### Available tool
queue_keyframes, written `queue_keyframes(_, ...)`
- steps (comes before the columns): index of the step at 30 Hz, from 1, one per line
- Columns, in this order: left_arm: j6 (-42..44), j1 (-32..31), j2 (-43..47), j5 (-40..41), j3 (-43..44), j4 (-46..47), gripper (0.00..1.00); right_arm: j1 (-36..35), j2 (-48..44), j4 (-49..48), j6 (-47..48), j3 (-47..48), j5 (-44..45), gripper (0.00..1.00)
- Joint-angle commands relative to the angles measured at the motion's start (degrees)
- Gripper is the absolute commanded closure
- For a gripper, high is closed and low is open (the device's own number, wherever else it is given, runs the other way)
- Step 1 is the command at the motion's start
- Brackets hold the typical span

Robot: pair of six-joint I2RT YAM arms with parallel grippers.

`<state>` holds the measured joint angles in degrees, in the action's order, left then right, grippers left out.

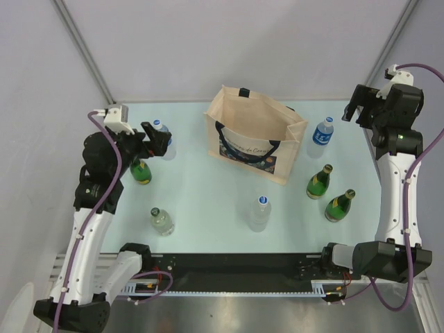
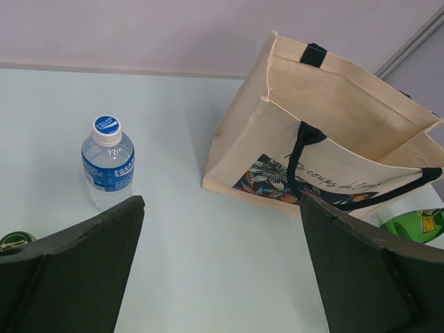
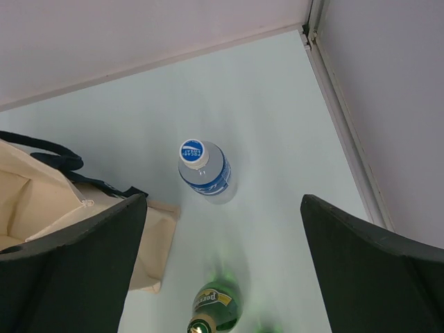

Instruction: Place the beverage into the canvas bag

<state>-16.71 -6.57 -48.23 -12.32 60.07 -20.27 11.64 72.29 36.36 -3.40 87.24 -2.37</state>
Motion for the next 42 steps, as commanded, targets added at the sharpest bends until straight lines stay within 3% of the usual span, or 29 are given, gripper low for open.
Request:
queue_keyframes(1,-1.0,0.4,-0.5,-2.4,1.1,2.3,0.0,0.1,-1.0,-0.7,0.0,2.6,1.1,0.0)
queue_keyframes(4,-1.2,0.4,-0.9,-3.2,1.1,2.6,0.0,0.1,-1.6,-3.0,3.2,1.4,0.3,0.0)
queue_keyframes(7,-1.6,0.4,-1.4,-3.9,0.9,3.0,0.0,0.1,-2.7,-5.3,12.2,-0.3,-4.9,0.0)
queue_keyframes(10,-1.5,0.4,-1.7,-4.3,0.7,3.3,0.0,0.1,-1.8,-4.8,14.5,-0.1,-9.7,0.0)
queue_keyframes(16,-2.2,0.4,-1.7,-5.0,-0.7,4.9,0.0,1.7,8.8,5.6,15.0,10.7,-13.7,0.0)
queue_keyframes(20,-2.8,0.4,-2.8,-6.1,-0.8,6.2,0.0,2.1,15.1,12.9,19.6,16.4,-21.1,0.0)
queue_keyframes(27,-3.1,0.4,-3.7,-6.6,-0.7,7.0,0.0,2.8,25.1,16.6,22.1,23.1,-28.0,0.0)
queue_keyframes(42,-3.2,0.4,-4.3,-6.0,-1.1,7.5,0.0,-1.2,37.1,17.7,26.9,27.4,-22.9,0.06)
